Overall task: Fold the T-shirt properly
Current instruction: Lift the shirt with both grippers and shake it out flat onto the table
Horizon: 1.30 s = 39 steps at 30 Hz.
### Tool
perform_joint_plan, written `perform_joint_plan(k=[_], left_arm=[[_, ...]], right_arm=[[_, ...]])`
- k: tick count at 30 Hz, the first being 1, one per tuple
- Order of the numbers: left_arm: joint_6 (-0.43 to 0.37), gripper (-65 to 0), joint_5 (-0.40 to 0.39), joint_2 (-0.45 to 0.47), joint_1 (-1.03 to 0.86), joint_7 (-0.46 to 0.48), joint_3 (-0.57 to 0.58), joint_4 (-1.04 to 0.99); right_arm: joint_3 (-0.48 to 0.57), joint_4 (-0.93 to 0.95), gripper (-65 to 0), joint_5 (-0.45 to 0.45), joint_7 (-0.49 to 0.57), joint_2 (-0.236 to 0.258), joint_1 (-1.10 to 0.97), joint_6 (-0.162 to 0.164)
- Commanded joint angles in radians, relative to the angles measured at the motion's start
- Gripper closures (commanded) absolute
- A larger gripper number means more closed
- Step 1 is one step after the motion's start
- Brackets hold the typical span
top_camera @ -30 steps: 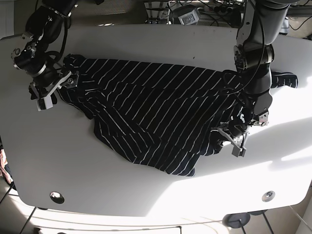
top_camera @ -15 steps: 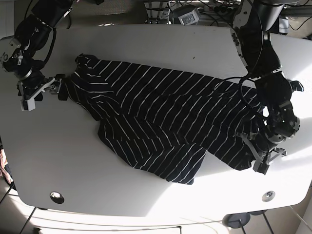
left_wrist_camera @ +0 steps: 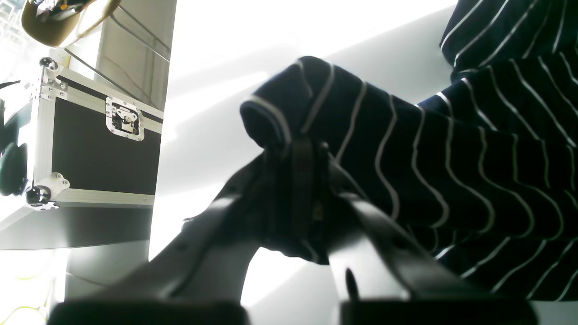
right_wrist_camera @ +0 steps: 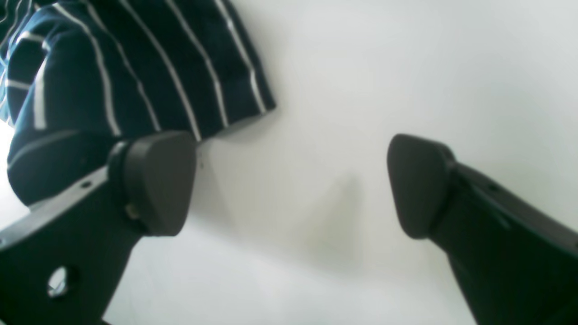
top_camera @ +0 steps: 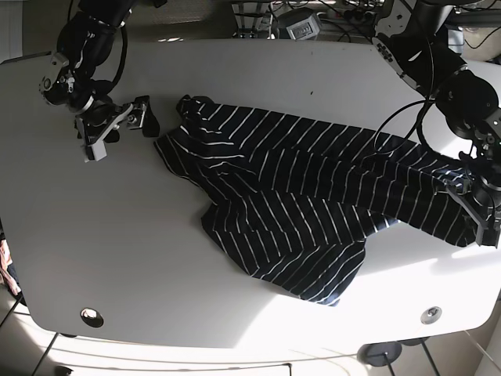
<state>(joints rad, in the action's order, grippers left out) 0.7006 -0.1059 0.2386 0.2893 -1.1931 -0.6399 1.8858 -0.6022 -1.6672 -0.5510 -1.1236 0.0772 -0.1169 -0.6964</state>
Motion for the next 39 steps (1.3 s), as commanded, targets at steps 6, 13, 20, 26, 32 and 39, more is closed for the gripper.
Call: perform_joint_plan(k=[6, 13, 20, 26, 32, 39], left_arm=[[-0.002, 0.0, -0.008, 0.023, -0.017, 0.023, -0.008, 0.016], [-0.002, 0.0, -0.005, 0.023, -0.014, 0.023, -0.002, 0.008], [-0.002, 0.0, -0.007, 0.023, -0.015, 0.023, -0.002, 0.008], [-0.002, 0.0, -0.002, 0.023, -0.052, 0.086, -0.002, 0.008], [-0.002, 0.0, -0.007, 0.025, -0.052, 0.084, -0.008, 0.013], [-0.002, 0.0, -0.008, 0.025, -0.042, 0.078, -0.007, 0.059]], right_arm=[[-0.005, -0.049, -65.0, -0.297, -0.071, 0.031, -0.027, -0.002], [0.063, -0.166, -65.0, -0.409, -0.071, 0.052, -0.120, -0.002], [0.224, -0.164, -65.0, -0.304, -0.026, 0.032, -0.126, -0.002], [0.275, -0.162, -65.0, -0.136, 0.001, -0.057, -0.128, -0.002], [0.273, -0.162, -1.1, -0.125, 0.041, -0.052, -0.109, -0.002], [0.155, -0.158, -1.6, -0.129, 0.035, -0.050, -0.094, -0.002]])
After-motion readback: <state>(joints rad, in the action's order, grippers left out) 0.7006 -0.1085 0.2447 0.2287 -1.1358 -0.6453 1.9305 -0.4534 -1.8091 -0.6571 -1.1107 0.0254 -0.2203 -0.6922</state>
